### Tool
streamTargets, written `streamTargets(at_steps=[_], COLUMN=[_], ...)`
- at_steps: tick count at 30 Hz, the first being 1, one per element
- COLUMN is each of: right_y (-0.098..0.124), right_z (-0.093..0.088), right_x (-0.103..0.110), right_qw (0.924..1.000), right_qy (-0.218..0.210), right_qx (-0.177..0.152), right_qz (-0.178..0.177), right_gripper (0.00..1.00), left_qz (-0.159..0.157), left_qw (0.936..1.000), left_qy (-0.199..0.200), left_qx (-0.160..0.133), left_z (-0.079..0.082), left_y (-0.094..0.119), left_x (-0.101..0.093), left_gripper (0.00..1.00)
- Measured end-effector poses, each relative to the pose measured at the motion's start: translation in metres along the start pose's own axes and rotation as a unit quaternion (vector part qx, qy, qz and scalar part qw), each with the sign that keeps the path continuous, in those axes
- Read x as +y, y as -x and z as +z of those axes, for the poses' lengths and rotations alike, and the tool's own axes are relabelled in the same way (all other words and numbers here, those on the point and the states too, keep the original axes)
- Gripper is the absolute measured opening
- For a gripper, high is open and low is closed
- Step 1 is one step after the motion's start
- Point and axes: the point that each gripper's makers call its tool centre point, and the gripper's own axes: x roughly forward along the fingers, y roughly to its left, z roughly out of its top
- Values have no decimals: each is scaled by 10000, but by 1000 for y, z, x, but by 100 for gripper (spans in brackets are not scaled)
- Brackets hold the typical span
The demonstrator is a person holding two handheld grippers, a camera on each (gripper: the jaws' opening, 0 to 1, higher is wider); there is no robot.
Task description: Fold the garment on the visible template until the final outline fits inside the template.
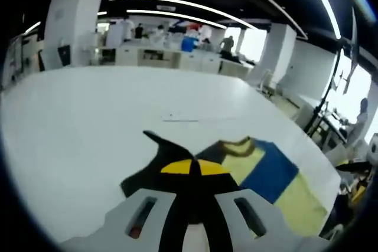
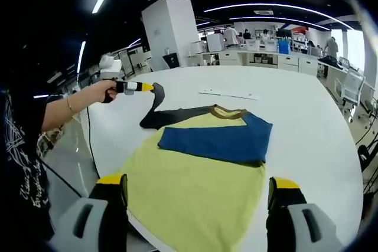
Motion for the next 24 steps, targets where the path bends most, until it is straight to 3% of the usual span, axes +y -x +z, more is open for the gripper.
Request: streamTargets(at_steps=[13,24], right_y=[0,0], right_z=[-4,-10], right_x=[0,1], right_qw=[10000,9999], right_qy=[-28,-38], right_qx=[39,95], right_qz=[-49,-38], right_gripper=[99,99], left_qz=[-503,-922], left_qw=[9986,9957], left_qy=[-86,-42], left_qx=[-97,-106], left_z=[10,7], left_y=[-22,-38], left_x=[-58,-111], left_gripper=[0,0])
